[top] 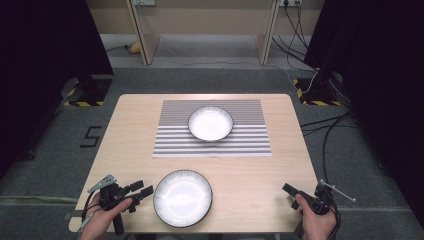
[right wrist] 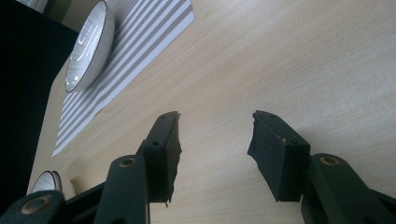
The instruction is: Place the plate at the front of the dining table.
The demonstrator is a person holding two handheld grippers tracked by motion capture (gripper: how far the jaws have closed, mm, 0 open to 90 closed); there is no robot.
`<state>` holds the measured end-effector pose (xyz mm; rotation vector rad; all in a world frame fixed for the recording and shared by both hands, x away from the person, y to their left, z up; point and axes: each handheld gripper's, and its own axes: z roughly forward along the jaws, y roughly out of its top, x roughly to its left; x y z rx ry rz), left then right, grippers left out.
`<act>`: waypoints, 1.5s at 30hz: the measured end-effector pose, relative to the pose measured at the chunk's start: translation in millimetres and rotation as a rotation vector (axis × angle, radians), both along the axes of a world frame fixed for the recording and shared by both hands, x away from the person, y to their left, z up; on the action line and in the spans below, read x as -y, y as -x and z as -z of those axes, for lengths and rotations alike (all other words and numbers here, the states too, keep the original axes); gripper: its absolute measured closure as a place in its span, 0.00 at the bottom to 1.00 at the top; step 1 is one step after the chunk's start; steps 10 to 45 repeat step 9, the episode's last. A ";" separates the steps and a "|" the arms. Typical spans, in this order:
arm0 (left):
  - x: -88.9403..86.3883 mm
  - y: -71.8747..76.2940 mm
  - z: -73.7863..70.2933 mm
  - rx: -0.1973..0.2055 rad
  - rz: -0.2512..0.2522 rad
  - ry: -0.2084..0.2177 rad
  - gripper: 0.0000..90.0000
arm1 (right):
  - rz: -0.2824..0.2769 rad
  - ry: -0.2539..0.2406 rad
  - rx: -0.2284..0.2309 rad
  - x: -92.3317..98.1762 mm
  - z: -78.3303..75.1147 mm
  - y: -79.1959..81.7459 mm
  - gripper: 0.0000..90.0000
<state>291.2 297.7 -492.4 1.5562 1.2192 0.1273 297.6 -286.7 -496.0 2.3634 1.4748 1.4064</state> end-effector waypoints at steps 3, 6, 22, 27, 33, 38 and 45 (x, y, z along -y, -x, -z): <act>-0.5 0.2 0.4 0.001 -0.006 -0.003 0.38 | 0.001 0.002 -0.004 -0.3 1.9 2.0 0.57; -0.9 -0.1 0.5 0.004 -0.012 -0.006 0.38 | -0.003 -0.003 -0.008 -1.7 1.4 2.7 0.57; -0.8 0.1 1.5 0.008 -0.015 -0.011 0.38 | -0.016 -0.002 -0.001 -4.6 -2.4 -1.9 0.56; -0.8 0.1 1.5 0.008 -0.015 -0.011 0.38 | -0.016 -0.002 -0.001 -4.6 -2.4 -1.9 0.56; -0.8 0.1 1.5 0.008 -0.015 -0.011 0.38 | -0.016 -0.002 -0.001 -4.6 -2.4 -1.9 0.56; -0.8 0.1 1.5 0.008 -0.015 -0.011 0.38 | -0.016 -0.002 -0.001 -4.6 -2.4 -1.9 0.56; -0.8 0.1 1.5 0.008 -0.015 -0.011 0.38 | -0.016 -0.002 -0.001 -4.6 -2.4 -1.9 0.56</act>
